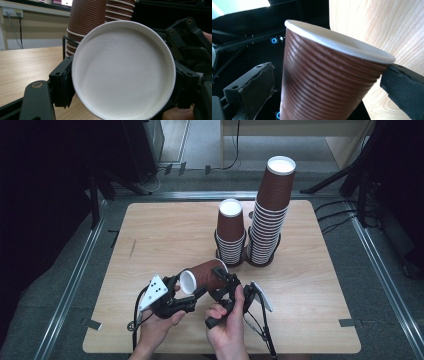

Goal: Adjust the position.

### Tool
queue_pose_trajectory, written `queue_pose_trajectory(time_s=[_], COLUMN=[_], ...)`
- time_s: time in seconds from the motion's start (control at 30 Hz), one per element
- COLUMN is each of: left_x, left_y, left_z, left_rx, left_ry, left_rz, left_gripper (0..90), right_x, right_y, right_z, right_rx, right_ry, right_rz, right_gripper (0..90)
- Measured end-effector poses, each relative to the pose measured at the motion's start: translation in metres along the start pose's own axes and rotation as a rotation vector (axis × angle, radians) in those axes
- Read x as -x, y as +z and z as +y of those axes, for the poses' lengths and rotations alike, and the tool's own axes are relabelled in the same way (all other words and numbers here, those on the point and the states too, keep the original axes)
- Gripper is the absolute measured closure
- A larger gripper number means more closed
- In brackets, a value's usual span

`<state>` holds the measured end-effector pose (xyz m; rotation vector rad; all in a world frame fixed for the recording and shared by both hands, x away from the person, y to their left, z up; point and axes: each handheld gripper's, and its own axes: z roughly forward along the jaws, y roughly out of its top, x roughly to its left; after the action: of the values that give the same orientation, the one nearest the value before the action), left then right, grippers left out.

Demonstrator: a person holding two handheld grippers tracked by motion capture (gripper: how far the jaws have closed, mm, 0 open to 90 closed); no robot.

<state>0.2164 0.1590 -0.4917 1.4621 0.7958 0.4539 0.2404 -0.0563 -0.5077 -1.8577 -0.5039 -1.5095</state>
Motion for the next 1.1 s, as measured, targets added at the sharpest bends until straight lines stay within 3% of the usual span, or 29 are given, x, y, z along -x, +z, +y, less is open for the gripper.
queue_pose_trajectory(time_s=[0.3, 0.47, 0.67, 0.87, 1.0, 1.1], left_x=[0.005, 0.004, 0.005, 0.002, 0.003, 0.004], left_y=[0.003, 0.003, 0.005, 0.001, -0.001, -0.003], left_z=[-0.002, -0.002, -0.004, -0.002, -0.001, -0.002], left_rx=[-0.013, -0.016, -0.031, -0.049, -0.05, -0.041], left_ry=[0.023, 0.017, -0.023, -0.082, -0.089, -0.091], left_rz=[-0.026, -0.028, -0.025, -0.038, 0.008, 0.038], left_gripper=[22.7, 22.5, 21.3, 20.3, 9.5, 8.3], right_x=[0.004, 0.004, 0.003, 0.001, -0.004, -0.005], right_y=[0.009, 0.009, 0.008, 0.005, 0.0, -0.001], right_z=[0.003, 0.004, 0.004, 0.006, 0.01, 0.014], right_rx=[0.009, 0.021, 0.036, 0.064, 0.093, 0.115], right_ry=[0.014, 0.005, -0.028, -0.066, -0.098, -0.124], right_rz=[-0.002, 0.005, 0.005, 0.044, 0.058, 0.051], right_gripper=[0.0, 5.2, 9.1, 11.0, 11.1, 11.3])
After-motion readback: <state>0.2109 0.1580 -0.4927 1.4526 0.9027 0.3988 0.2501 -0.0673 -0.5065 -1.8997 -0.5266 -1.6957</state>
